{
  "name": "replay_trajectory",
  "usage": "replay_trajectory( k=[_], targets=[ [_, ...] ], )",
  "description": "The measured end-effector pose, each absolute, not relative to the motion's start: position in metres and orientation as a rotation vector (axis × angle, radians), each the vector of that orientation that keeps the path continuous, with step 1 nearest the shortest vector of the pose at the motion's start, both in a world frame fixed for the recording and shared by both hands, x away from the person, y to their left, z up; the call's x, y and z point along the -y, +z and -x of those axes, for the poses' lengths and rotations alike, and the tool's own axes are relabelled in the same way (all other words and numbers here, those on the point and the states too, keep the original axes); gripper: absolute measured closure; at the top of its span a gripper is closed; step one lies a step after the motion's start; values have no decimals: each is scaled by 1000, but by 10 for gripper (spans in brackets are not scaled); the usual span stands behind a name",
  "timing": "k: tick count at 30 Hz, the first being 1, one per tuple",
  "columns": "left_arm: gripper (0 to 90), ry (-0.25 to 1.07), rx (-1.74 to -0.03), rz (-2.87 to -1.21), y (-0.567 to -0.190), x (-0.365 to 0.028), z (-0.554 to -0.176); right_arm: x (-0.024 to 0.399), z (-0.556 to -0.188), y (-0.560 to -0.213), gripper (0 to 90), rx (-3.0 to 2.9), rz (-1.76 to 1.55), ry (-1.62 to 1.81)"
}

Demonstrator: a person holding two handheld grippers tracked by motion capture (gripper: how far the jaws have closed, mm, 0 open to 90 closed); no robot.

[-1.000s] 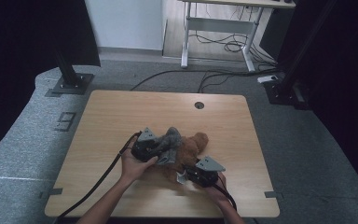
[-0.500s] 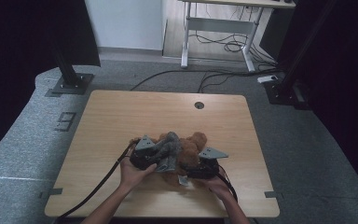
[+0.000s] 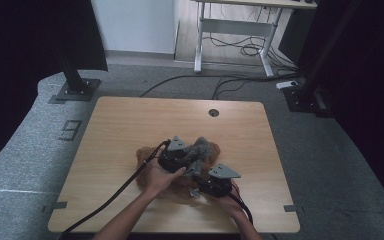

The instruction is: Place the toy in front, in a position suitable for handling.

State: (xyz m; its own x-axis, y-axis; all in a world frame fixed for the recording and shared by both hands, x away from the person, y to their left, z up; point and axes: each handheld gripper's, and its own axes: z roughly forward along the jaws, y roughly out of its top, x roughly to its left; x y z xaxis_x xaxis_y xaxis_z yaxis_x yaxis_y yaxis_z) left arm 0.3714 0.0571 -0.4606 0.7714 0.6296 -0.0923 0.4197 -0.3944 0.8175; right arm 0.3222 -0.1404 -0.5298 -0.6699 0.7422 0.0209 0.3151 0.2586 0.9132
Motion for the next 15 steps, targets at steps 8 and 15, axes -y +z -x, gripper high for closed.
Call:
replay_trajectory(
  k=[8,15],
  targets=[
    [769,464,-847,-2089,-455,-98,-364,137,-319,-530,489,-2096,-988,1347],
    [768,412,-940,-1985,-459,-151,-366,136,-316,-531,490,-2087,-976,1340]
  ],
)
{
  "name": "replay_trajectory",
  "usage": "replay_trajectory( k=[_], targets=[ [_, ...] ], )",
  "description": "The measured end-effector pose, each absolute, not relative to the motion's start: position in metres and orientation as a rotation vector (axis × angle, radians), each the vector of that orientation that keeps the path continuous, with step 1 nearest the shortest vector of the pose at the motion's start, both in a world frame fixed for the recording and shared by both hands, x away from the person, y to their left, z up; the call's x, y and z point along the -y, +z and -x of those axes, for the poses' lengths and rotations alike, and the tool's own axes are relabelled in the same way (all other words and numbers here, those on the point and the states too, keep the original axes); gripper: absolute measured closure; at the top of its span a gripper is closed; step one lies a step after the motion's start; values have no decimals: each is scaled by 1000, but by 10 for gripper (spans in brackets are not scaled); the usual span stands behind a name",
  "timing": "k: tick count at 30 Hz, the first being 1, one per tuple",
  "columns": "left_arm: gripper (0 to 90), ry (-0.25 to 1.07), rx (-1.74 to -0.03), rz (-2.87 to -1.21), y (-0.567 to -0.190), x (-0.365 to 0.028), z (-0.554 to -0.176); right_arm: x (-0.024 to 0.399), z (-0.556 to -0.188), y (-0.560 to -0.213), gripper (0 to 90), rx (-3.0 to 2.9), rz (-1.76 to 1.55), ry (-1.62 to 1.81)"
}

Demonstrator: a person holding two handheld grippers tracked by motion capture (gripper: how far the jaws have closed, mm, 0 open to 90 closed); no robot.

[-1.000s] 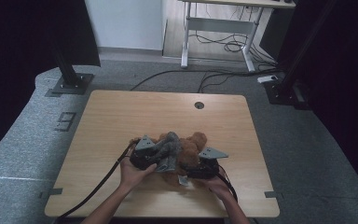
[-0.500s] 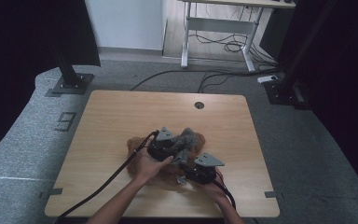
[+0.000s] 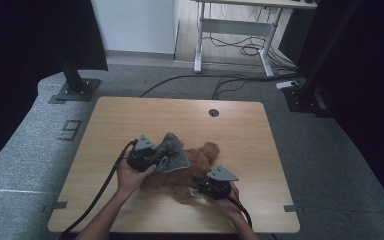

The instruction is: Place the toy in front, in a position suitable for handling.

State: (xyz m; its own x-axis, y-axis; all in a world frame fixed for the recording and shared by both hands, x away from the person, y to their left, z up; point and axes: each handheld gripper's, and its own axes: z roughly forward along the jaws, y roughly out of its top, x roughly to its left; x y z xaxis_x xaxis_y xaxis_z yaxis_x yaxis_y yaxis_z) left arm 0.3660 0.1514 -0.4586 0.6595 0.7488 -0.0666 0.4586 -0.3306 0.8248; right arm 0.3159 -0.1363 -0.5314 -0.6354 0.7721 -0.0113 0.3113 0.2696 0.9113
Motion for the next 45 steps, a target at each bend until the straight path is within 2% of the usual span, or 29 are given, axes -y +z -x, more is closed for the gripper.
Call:
replay_trajectory(
  k=[13,23,27,31,35,40,45],
  targets=[
    [768,419,-1066,-1895,-481,-211,-351,136,-314,-532,490,-2081,-986,1347],
    [770,387,-1166,-1951,-505,-222,-355,136,-314,-533,491,-2079,-993,1355],
    [771,366,-1163,-1910,-498,-226,-359,137,-314,-533,491,-2079,-992,1364],
    [772,391,-1040,-1861,-465,-208,-357,139,-314,-533,491,-2084,-986,1367],
    [771,345,-912,-1900,-445,-161,-363,137,-313,-533,491,-2083,-974,1358],
    [769,284,-830,-1953,-444,-105,-372,137,-313,-533,490,-2084,-971,1359],
    [769,184,-802,-1937,-443,-75,-377,138,-313,-533,489,-2086,-959,1360]
  ],
)
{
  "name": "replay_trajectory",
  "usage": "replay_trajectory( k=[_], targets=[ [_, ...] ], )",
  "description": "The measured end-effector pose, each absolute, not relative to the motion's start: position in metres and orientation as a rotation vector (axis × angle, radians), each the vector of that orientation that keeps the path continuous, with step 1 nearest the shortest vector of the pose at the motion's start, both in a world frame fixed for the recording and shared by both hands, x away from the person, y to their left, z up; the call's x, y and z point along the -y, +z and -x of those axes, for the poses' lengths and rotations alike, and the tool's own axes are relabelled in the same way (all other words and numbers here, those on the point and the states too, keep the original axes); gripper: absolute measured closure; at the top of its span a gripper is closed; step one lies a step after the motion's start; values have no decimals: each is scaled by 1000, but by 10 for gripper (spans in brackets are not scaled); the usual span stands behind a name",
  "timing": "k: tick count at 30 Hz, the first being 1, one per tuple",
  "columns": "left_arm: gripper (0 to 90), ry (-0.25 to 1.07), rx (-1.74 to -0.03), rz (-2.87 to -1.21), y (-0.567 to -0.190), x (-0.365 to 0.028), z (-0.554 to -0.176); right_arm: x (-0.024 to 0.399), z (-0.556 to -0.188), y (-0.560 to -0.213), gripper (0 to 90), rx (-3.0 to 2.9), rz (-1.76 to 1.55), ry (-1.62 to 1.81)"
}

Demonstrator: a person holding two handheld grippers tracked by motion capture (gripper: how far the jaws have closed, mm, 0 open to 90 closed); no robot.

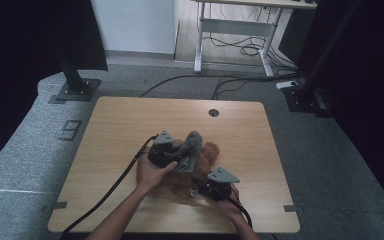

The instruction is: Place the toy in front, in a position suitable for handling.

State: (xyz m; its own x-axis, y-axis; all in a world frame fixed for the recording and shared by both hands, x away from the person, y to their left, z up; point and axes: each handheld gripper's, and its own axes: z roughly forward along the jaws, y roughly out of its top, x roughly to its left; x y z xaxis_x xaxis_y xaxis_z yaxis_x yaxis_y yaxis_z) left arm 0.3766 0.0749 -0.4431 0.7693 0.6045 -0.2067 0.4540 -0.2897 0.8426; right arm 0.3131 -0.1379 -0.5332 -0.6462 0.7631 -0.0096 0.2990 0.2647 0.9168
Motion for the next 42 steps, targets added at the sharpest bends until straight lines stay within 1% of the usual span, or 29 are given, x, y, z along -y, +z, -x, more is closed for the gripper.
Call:
replay_trajectory(
  k=[1,5,7,10,15,17,20,27,31,33,36,39,42],
  targets=[
    [768,213,-791,-1946,-441,-68,-375,138,-313,-533,489,-2089,-963,1361],
    [766,209,-778,-1997,-443,-47,-378,137,-312,-533,489,-2085,-967,1358],
    [765,200,-789,-2031,-451,-39,-381,137,-311,-534,489,-2085,-961,1345],
    [764,201,-801,-2050,-457,-38,-383,135,-309,-536,489,-2082,-951,1330],
    [765,273,-823,-2083,-454,-44,-382,135,-308,-538,493,-2079,-934,1316],
    [765,307,-843,-2097,-453,-52,-382,135,-307,-538,495,-2080,-930,1310],
    [765,340,-880,-2096,-451,-75,-382,135,-306,-538,498,-2079,-921,1307],
    [764,321,-982,-2020,-454,-143,-382,133,-303,-538,501,-2071,-896,1278],
    [764,341,-1024,-1984,-452,-170,-377,134,-302,-539,500,-2070,-899,1278],
    [764,325,-1036,-1966,-456,-181,-374,133,-302,-539,500,-2067,-901,1277],
    [765,327,-1035,-1940,-464,-186,-364,133,-301,-539,498,-2065,-898,1277],
    [767,404,-1000,-1933,-470,-179,-352,132,-300,-538,477,-2064,-903,1269],
    [772,479,-967,-1945,-476,-168,-341,132,-299,-539,423,-2056,-909,1272]
  ],
)
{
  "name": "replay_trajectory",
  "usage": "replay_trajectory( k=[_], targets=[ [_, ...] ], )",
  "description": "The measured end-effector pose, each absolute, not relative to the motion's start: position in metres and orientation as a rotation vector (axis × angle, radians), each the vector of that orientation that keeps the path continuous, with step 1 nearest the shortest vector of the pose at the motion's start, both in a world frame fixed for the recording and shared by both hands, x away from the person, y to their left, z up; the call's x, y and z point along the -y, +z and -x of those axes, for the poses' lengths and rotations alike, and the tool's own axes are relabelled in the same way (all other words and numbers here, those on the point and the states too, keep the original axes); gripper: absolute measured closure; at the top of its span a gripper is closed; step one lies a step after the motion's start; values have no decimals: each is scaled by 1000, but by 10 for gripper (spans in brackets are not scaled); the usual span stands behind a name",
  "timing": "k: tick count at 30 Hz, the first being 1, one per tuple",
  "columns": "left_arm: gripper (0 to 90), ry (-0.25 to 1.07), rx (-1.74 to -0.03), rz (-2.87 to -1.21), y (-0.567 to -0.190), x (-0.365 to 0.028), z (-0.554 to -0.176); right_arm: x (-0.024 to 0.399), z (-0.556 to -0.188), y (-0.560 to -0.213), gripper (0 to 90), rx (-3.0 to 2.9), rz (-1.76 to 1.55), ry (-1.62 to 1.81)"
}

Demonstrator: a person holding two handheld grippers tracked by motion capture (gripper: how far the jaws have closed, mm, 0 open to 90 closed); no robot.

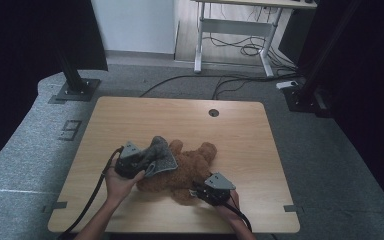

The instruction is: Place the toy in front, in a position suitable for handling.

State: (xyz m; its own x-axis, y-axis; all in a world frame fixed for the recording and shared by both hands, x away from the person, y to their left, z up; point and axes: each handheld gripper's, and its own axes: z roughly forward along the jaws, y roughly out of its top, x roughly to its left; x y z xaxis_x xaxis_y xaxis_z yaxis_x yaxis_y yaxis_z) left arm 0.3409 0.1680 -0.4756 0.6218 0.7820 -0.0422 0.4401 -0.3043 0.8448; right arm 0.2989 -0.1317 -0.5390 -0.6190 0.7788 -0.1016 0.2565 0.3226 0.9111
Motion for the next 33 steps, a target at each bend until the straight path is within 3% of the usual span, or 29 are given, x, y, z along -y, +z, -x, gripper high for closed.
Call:
replay_trajectory(
  k=[5,8,17,29,33],
  targets=[
    [778,527,-942,-1937,-483,-162,-331,139,-302,-537,229,-2083,-973,1328],
    [779,523,-937,-1934,-484,-163,-330,149,-307,-532,178,-2112,-990,1433],
    [781,504,-934,-1930,-485,-164,-330,173,-333,-495,137,-2084,-1086,1568],
    [782,500,-920,-1925,-487,-164,-327,137,-372,-502,116,-2340,-1244,1463],
    [782,505,-910,-1916,-489,-163,-323,138,-369,-504,183,-2388,-1234,1445]
  ],
)
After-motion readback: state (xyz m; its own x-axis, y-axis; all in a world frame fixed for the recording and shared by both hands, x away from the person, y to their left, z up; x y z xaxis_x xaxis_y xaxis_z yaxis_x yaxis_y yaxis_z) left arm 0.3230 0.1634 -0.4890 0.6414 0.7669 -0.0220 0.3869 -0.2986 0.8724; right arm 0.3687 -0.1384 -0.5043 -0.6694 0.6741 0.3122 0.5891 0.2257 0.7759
